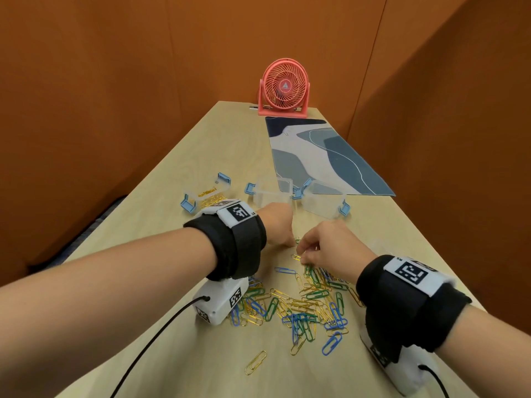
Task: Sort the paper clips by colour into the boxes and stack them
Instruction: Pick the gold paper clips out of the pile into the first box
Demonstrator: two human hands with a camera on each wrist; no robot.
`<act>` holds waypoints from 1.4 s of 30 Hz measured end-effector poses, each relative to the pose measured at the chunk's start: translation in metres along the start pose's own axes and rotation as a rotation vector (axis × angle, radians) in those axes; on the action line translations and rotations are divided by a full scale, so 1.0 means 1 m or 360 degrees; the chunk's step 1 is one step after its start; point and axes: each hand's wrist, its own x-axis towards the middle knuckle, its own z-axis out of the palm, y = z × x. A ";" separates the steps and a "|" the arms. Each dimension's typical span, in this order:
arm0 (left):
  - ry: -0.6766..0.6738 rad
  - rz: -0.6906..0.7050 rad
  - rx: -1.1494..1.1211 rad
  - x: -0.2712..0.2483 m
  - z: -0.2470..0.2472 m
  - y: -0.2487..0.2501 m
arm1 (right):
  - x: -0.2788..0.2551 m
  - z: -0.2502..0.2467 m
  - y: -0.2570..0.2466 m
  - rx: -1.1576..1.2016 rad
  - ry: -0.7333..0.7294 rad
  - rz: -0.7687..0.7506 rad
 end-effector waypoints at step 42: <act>0.0545 -0.0799 -0.1740 -0.013 -0.096 -0.093 | -0.042 -0.008 0.012 0.0015 0.0041 -0.0295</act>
